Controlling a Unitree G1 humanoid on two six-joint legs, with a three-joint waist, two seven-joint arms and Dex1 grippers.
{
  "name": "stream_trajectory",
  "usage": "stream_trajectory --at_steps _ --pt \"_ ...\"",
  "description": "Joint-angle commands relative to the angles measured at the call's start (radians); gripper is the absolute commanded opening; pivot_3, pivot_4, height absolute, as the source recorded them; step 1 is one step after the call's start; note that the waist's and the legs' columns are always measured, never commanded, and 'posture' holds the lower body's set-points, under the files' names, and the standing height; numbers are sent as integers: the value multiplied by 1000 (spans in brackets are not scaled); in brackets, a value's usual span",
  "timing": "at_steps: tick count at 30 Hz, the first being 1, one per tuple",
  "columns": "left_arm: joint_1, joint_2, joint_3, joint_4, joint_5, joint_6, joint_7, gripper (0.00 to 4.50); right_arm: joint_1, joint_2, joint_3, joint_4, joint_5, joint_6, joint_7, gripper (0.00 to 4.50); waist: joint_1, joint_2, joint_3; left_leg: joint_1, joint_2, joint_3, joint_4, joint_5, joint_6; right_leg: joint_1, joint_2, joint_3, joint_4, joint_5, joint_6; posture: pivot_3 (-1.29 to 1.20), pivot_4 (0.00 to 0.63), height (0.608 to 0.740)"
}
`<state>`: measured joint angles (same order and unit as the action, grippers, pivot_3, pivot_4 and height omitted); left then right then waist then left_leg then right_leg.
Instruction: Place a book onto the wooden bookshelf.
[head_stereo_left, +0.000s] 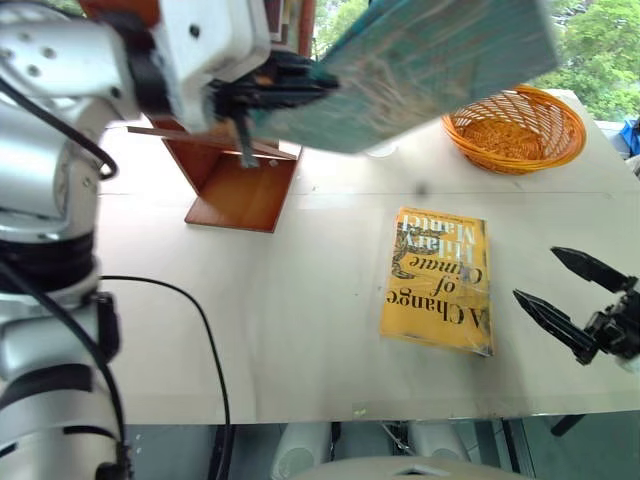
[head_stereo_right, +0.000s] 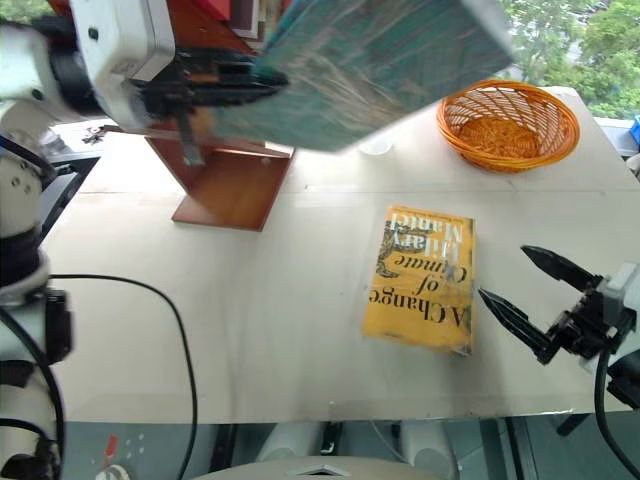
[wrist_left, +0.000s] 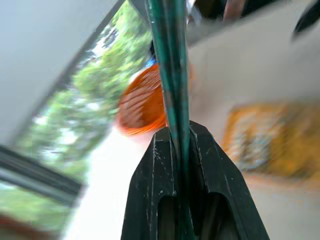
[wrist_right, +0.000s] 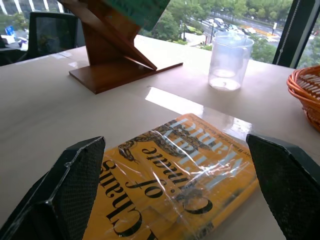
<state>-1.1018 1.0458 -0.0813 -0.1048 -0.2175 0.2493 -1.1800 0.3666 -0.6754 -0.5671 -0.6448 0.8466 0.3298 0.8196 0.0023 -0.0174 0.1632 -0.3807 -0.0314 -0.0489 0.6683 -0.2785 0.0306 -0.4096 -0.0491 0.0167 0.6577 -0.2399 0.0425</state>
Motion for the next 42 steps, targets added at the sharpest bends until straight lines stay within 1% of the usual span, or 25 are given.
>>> stream_trajectory --at_steps 1,4,8,10,13,15,18,19,20,22,23,24,27,29,31,33,34,36,37,38,39,40,41,42 --pt "-37 99 -8 198 181 -273 -27 85 -45 -17 24 7 14 4 16 4500 -9 1 0 0 0 0 -1 -1 2 0 1 0 0 0 0 0 150 740" --pt "-47 169 -31 317 271 -390 -55 85 -89 -23 53 22 7 7 24 4500 -11 -1 1 -2 1 -2 0 -1 2 -1 5 -2 0 0 0 0 150 740" --pt "-51 234 -58 409 367 -404 -91 85 -142 -39 66 16 24 18 31 4500 -11 -3 3 -4 0 -1 2 -3 5 -2 4 -4 0 0 1 0 150 740" --pt "-22 256 -63 404 376 -382 -132 85 -165 -46 70 3 36 20 31 4500 -13 -6 4 -4 -1 -1 2 -3 6 -2 4 -5 0 -1 2 0 150 740" --pt "26 278 -52 388 393 -311 -138 85 -210 -51 64 -27 88 32 6 4500 -18 -6 4 -4 0 -1 2 -3 6 -2 3 -5 0 -1 2 0 150 740" --pt "58 276 -43 392 394 -296 -125 85 -251 -54 72 -39 111 38 -11 4500 -26 -6 5 -3 1 0 2 -3 6 -2 4 -4 1 -1 2 0 150 740" --pt "110 254 -28 399 356 -271 -128 85 -294 -62 95 -43 114 44 -17 4500 -37 -6 5 -1 1 0 2 -3 6 -2 5 -3 4 -1 2 0 150 740" --pt "130 254 -22 399 350 -269 -126 821 -306 -61 99 -41 118 45 -20 4500 -39 -6 5 -1 1 0 2 -3 6 -2 5 -3 4 -1 2 0 150 740" --pt "143 250 -8 397 340 -262 -116 1105 -316 -61 103 -38 123 48 -23 4500 -40 -5 5 -1 1 0 2 -3 6 -2 5 -3 4 -1 2 0 150 740" --pt "167 251 26 386 315 -268 -106 2012 -332 -65 116 -39 126 56 -24 4500 -39 -6 5 -1 1 0 2 -3 6 -2 5 -3 5 -1 2 0 150 740" --pt "189 259 59 367 283 -267 -111 2690 -344 -65 129 -39 128 61 -26 4500 -38 -6 5 -1 1 0 2 -3 6 -2 5 -3 4 -1 2 0 150 740" --pt "217 269 92 345 249 -265 -119 2984 -355 -64 141 -37 126 63 -27 4500 -38 -6 5 -2 1 0 3 -3 6 -2 4 -4 4 -1 2 0 150 740" --pt "275 252 227 217 64 -72 -158 2984 -386 -55 167 -20 123 66 -28 4500 -36 -9 7 -3 1 0 3 -3 6 -3 1 -3 3 -1 2 0 150 740" --pt "288 254 313 106 -107 184 -175 2984 -401 -52 184 -9 119 66 -24 4500 -34 -10 8 -4 1 -1 4 -3 6 -3 0 -4 2 0 2 0 150 740" --pt "271 274 394 -15 -343 498 -188 2984 -419 -54 196 2 120 70 -18 4500 -32 -10 8 -6 1 -3 4 -3 6 -3 0 -5 1 0 2 0 150 740" --pt "216 292 455 -110 -631 800 -162 2984 -438 -56 202 15 125 75 -16 4500 -31 -11 8 -6 1 -3 4 -3 6 -3 0 -5 1 -1 2 0 150 740" --pt "190 276 475 -141 -738 895 -119 2984 -444 -59 203 18 126 78 -12 4500 -31 -11 9 -6 1 -4 5 -3 6 -3 1 -6 1 -1 2 0 150 740" --pt "205 217 503 -204 -871 991 -27 2984 -451 -65 200 21 129 85 -11 4500 -31 -10 9 -5 0 -4 5 -3 6 -2 1 -7 2 -1 3 0 150 740" --pt "289 134 512 -283 -884 974 51 2984 -441 -68 198 18 122 88 -12 4500 -30 -9 10 -4 0 -3 4 -3 6 -2 2 -7 2 -1 3 0 150 740" --pt "347 77 519 -338 -893 965 109 2984 -434 -70 196 15 117 90 -14 4500 -29 -7 9 -3 0 -3 4 -3 6 -1 2 -7 3 -1 4 0 150 740" --pt "429 -36 527 -395 -908 925 203 2984 -413 -74 190 11 101 91 -14 4500 -21 0 6 -2 0 -3 4 -3 6 -1 2 -5 5 -1 3 0 150 740" --pt "517 -109 508 -448 -900 911 264 2984 -388 -79 180 10 87 96 -20 4500 -15 6 2 2 0 -3 5 -3 6 3 -2 -2 5 -2 3 0 150 740" --pt "597 -193 470 -500 -843 864 343 2984 -343 -89 165 14 56 97 -16 4500 -13 7 1 3 0 -2 3 -3 5 4 -2 -1 4 -1 3 0 150 740" --pt "666 -260 434 -537 -793 828 412 2984 -295 -97 151 19 18 92 -11 4500 -11 5 1 3 0 -2 4 -3 5 4 -3 -1 4 -1 3 0 150 740"
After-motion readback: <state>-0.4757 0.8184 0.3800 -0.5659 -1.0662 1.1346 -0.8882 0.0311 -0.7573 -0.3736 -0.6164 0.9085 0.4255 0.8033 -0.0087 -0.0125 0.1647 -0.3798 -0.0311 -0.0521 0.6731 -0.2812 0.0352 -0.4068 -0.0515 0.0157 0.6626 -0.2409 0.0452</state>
